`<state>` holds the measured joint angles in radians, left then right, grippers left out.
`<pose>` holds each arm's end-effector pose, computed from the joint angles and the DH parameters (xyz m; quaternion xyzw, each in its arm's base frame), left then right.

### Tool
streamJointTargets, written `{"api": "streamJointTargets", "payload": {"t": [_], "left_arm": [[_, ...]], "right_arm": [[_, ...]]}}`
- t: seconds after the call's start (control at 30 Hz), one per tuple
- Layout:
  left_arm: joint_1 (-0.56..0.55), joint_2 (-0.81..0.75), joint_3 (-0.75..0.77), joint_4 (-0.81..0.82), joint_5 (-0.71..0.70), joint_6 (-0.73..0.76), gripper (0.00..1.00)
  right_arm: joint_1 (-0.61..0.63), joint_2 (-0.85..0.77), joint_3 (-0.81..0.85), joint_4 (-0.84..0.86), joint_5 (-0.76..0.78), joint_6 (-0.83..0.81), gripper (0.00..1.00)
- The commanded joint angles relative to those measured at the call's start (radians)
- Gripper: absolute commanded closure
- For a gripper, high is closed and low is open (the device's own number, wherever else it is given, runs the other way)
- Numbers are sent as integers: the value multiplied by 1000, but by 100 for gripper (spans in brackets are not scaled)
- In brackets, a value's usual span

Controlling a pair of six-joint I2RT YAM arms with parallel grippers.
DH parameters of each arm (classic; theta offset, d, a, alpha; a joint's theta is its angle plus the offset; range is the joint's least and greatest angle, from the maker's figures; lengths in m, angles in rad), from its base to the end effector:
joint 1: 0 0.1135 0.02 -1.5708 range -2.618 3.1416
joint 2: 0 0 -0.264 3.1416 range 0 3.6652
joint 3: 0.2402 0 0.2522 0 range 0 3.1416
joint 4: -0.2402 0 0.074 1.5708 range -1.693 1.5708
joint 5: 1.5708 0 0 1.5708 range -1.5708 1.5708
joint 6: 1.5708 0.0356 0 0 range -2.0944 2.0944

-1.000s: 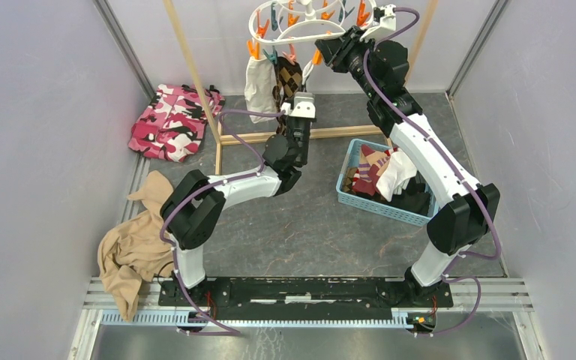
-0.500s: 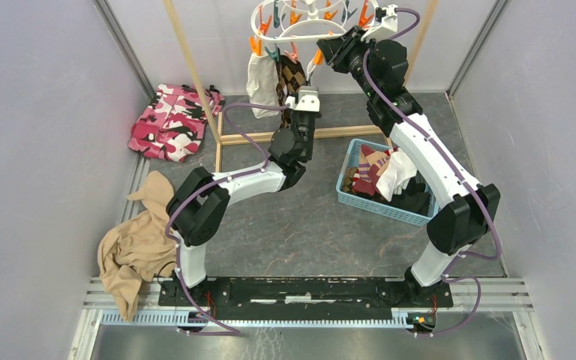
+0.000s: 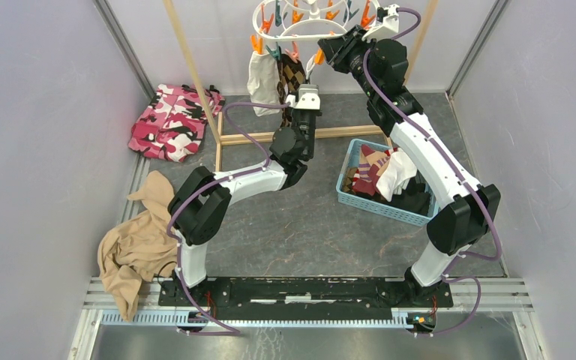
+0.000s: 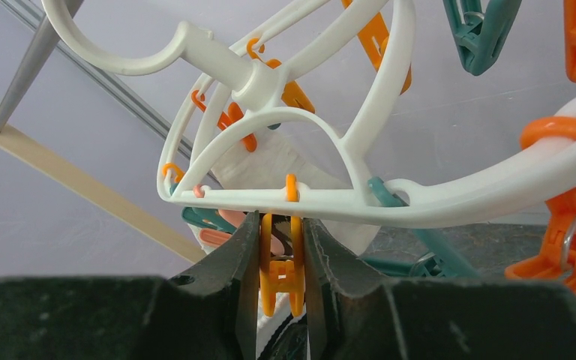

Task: Clip the socks to the hanger
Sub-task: Clamp the sock onto the hanger.

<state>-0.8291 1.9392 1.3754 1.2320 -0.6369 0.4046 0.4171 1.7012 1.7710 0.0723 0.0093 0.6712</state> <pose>0.3093 -0.3062 0.3432 0.0098 0.5009 -0.0466 0.8642 0.3686 0.1630 0.4677 0.0865 0.6494 0.3885 0.6480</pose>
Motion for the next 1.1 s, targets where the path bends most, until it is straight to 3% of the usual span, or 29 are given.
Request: {"api": "streamJointTargets", "payload": {"t": [0.0,0.93,1.07], "left_arm": [[-8,10,43,31,-5,-33,98],[-38,30,134,-38,-14,-44,98],[-38,26,122,-42,-12,-46,98]], "right_arm": [[1,7,41,-3,37,39,100],[11,22,38,-36,56,17,100],[9,17,37,-28,50,21,92]]}}
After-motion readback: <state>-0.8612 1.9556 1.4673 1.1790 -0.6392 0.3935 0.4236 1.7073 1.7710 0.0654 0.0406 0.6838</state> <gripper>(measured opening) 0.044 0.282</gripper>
